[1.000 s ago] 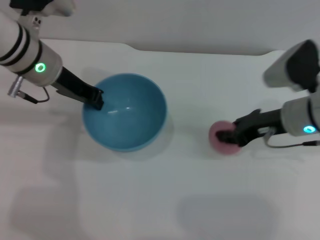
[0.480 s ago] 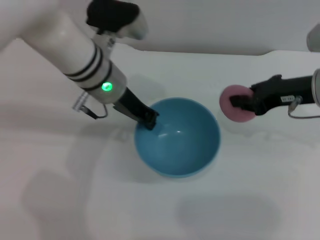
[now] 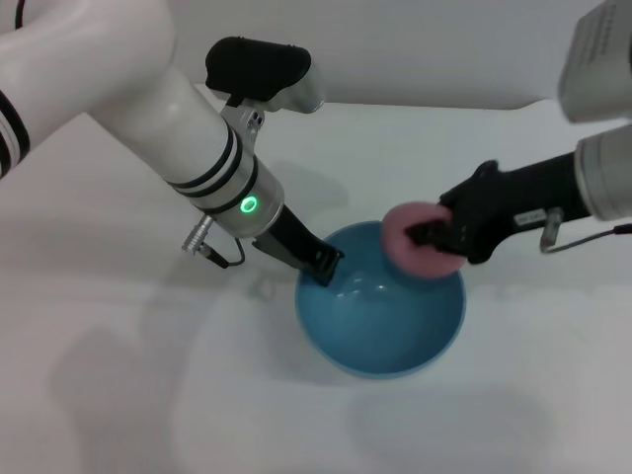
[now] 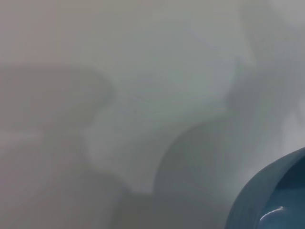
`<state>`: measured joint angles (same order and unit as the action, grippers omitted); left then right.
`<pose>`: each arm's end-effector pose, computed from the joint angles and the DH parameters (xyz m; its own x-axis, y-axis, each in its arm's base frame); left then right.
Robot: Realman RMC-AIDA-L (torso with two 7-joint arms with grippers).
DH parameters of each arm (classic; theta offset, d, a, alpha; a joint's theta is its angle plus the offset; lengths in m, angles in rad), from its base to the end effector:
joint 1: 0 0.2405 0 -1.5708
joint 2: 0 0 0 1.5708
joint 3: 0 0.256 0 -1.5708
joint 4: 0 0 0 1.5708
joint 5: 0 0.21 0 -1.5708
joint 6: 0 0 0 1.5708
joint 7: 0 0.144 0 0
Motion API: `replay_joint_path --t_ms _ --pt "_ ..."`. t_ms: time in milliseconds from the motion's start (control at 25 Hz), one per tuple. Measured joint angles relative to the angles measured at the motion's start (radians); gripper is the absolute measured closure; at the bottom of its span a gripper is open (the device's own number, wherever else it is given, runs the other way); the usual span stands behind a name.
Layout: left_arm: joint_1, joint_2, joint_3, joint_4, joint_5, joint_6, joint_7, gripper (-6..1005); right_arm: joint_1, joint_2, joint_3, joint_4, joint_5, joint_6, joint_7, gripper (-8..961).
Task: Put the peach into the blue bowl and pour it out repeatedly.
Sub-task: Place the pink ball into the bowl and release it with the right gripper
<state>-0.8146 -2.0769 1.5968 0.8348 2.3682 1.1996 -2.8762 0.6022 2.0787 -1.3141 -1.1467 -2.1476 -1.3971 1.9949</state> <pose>-0.1770 0.3734 -0.0884 0.5175 0.8487 -0.1089 0.7715 -0.5178 -0.3697 0.1602 0.3606 -0.0253 0.9514 -0.3021 -0.0603 -0.3080 -0.9370 -0.1646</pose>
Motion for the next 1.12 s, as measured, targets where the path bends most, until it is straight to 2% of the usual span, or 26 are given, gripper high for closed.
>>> replay_joint_path --t_ms 200,400,880,1080,1120 --pt "0.000 0.001 -0.002 -0.003 -0.014 -0.002 0.000 994 0.001 0.001 -0.062 0.023 -0.006 0.004 0.000 899" --pt "-0.002 0.001 -0.004 -0.004 -0.015 -0.002 -0.001 992 0.002 0.002 -0.101 0.031 -0.008 0.005 0.000 873" --pt "0.001 0.006 -0.005 -0.002 -0.017 -0.002 0.004 989 0.005 0.003 -0.123 0.033 -0.009 0.031 0.006 663" --pt "0.003 0.008 -0.004 -0.002 -0.015 -0.003 0.007 987 0.005 0.003 -0.116 0.033 -0.005 0.046 0.007 451" --pt "0.003 0.008 -0.004 -0.002 -0.014 -0.004 0.007 987 0.005 0.003 -0.114 0.032 -0.004 0.052 0.007 451"
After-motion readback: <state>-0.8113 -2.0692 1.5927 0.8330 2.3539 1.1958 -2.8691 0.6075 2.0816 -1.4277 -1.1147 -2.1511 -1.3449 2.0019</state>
